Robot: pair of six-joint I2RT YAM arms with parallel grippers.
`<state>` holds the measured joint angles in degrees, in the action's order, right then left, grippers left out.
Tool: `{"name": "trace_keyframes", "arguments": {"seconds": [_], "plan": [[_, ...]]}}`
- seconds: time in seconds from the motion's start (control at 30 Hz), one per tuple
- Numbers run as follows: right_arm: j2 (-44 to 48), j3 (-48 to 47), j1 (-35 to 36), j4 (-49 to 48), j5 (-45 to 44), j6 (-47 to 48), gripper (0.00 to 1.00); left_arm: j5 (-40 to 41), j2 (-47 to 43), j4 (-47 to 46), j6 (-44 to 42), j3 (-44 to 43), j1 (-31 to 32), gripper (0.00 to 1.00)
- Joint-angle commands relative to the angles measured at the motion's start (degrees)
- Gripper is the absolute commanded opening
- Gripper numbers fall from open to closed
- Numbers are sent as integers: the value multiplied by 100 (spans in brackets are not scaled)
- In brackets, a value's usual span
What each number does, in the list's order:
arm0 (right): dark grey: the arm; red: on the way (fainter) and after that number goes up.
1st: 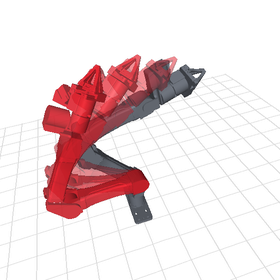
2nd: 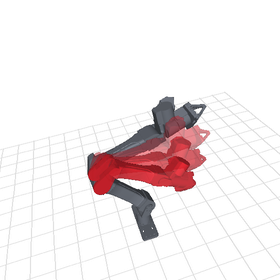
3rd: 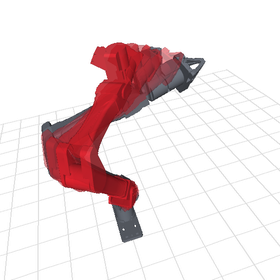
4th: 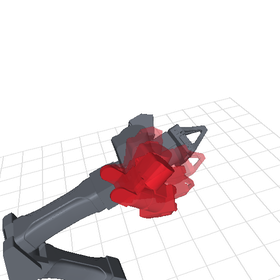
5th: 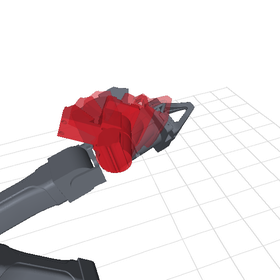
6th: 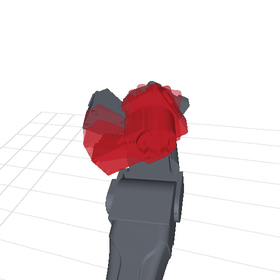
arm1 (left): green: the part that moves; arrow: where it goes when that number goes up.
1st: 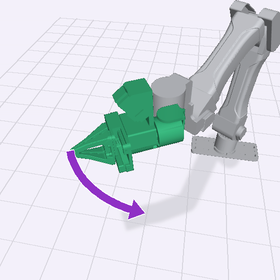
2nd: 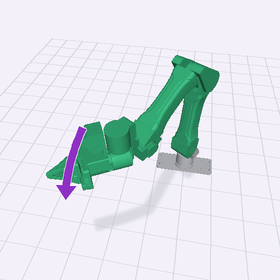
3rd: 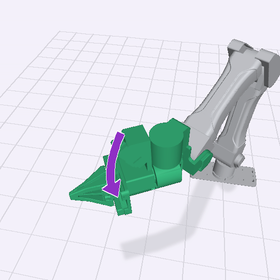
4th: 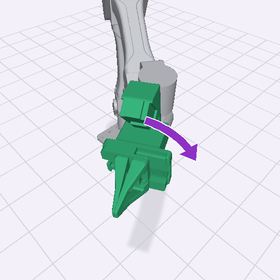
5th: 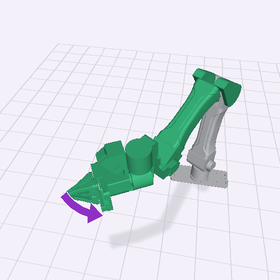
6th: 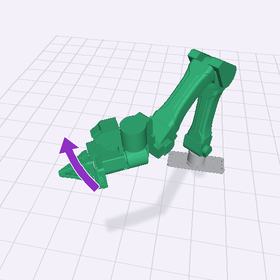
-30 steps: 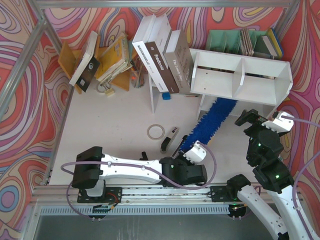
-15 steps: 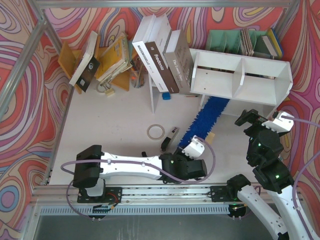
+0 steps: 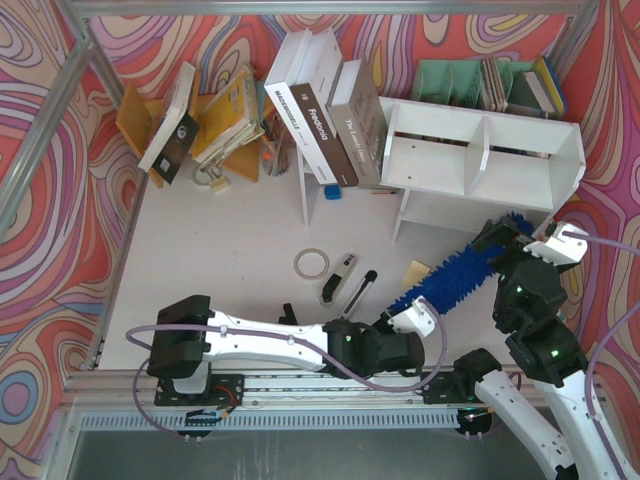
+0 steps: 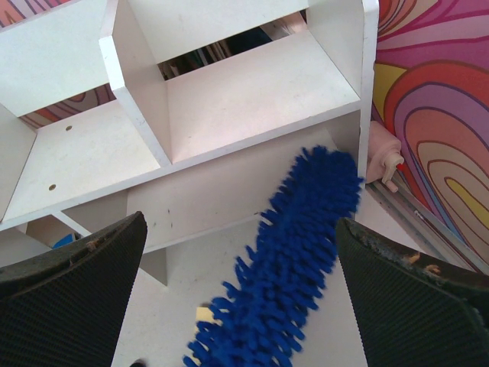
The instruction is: Dust the bookshelf with a duster
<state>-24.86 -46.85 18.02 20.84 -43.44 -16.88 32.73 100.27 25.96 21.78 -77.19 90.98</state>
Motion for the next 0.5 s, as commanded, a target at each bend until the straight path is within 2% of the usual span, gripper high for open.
{"name": "trace_keyframes", "arguments": {"seconds": [0.0,0.23,0.47], "plan": [[45,43,-3,-142,-43,62,99,-327,-409,-612,-715,443,160,0],[18,44,-3,-160,-15,64,99,-749,-1098,-1236,-1436,1270,200,0],[-5,39,-5,-170,0,58,99,-862,-1107,-1367,-1944,1234,-75,0]]}}
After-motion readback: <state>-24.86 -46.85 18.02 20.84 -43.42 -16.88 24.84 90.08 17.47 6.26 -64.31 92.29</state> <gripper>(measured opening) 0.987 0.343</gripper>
